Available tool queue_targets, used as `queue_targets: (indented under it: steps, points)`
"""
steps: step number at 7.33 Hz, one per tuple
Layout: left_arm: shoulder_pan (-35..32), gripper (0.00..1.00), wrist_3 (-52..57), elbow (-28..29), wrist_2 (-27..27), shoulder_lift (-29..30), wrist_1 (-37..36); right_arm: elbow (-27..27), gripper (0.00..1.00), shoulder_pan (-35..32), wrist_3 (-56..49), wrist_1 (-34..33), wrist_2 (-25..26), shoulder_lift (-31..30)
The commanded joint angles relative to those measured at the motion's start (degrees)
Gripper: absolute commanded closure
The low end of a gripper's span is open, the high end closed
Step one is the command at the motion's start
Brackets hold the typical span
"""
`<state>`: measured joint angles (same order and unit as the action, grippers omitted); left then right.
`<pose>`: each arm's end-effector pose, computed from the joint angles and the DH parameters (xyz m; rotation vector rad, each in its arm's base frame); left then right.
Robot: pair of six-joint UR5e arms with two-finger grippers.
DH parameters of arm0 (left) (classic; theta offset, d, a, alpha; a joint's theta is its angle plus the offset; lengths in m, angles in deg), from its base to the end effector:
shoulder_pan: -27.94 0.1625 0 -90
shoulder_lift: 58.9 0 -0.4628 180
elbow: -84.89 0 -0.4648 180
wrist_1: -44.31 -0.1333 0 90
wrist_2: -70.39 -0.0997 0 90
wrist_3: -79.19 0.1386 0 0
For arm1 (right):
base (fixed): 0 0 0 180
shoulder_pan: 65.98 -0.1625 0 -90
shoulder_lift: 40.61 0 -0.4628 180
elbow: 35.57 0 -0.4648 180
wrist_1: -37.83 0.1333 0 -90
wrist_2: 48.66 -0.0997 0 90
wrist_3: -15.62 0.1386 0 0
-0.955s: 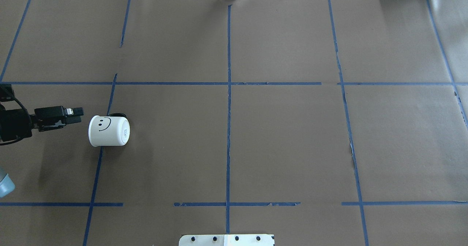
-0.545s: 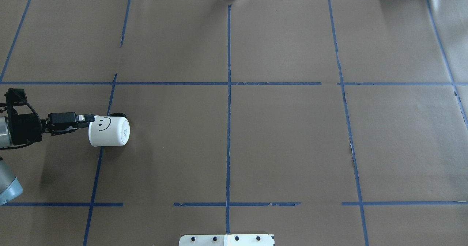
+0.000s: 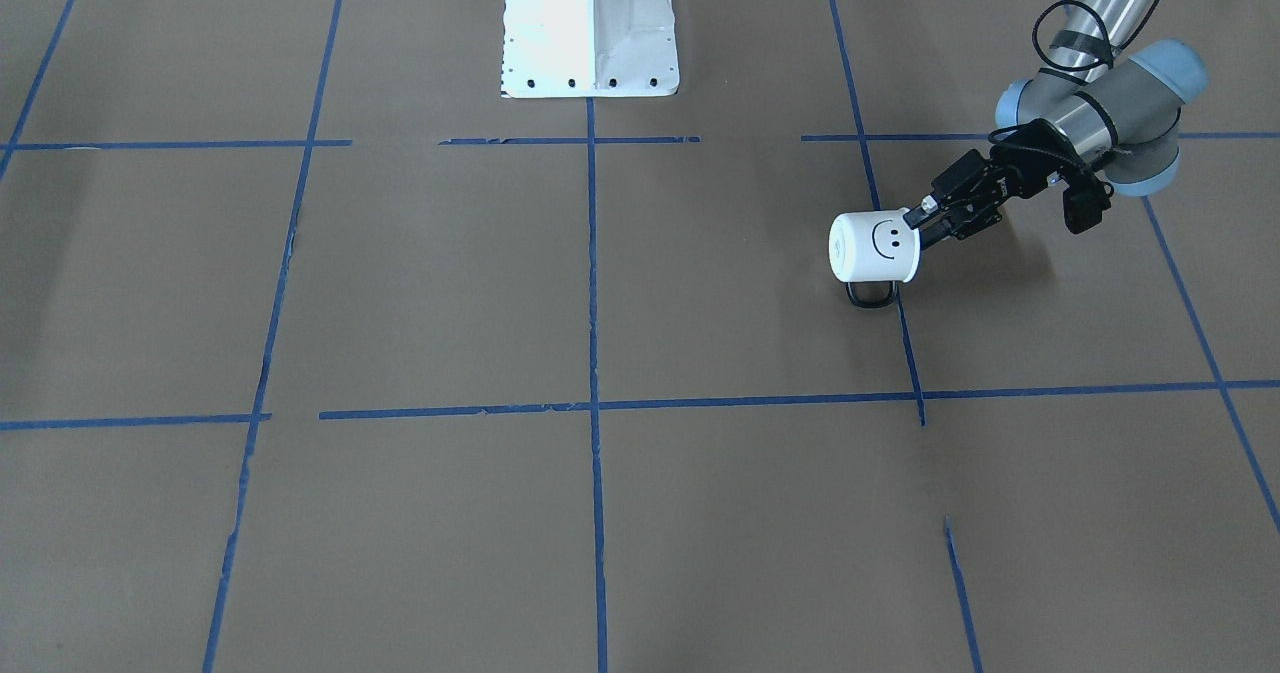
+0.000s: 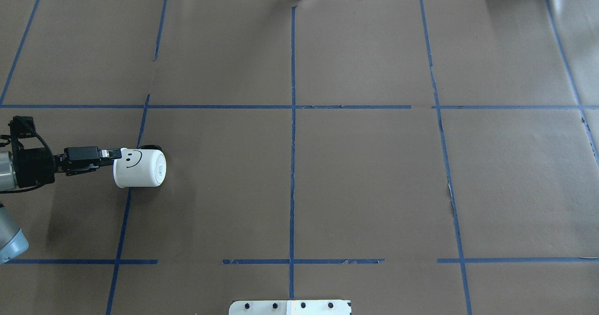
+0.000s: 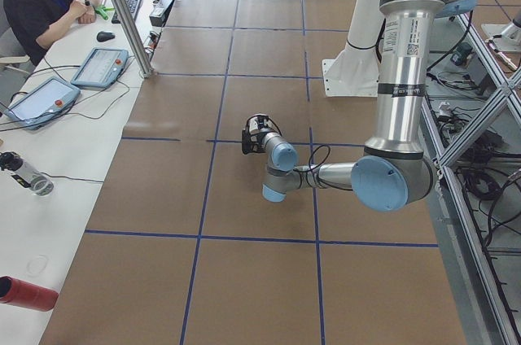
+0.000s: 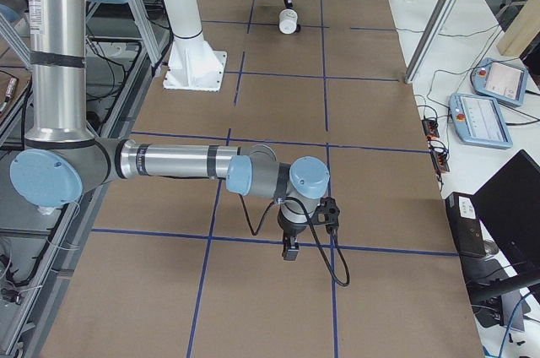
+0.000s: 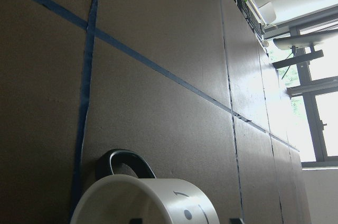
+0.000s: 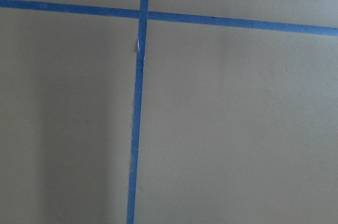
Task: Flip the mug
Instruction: 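Lift the white mug with the left gripper and rotate it upright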
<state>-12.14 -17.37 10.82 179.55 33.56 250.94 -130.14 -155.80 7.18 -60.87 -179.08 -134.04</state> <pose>0.3847 -0.4385 0.6063 0.2852 1.7736 -0.2831 0.0418 -0.5221 0.7329 -0.0754 -0.7119 -0.0974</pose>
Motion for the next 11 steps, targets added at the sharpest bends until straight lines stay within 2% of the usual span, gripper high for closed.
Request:
queue_targets:
  steps: [1,6,8,11]
  points:
    - [0.3,0.58,0.0,0.0,-0.1,0.1,0.4,0.0,0.0,0.0,0.0,0.0,0.0,0.0]
    - [2.5,0.58,0.0,0.3,-1.8,0.8,0.4,0.0,0.0,0.0,0.0,0.0,0.0,0.0]
    - [2.5,1.0,0.0,-0.2,-2.0,0.8,0.4,0.0,0.0,0.0,0.0,0.0,0.0,0.0]
    - [2.1,1.0,0.0,-6.2,-1.6,-1.8,-0.4,0.0,0.0,0.0,0.0,0.0,0.0,0.0]
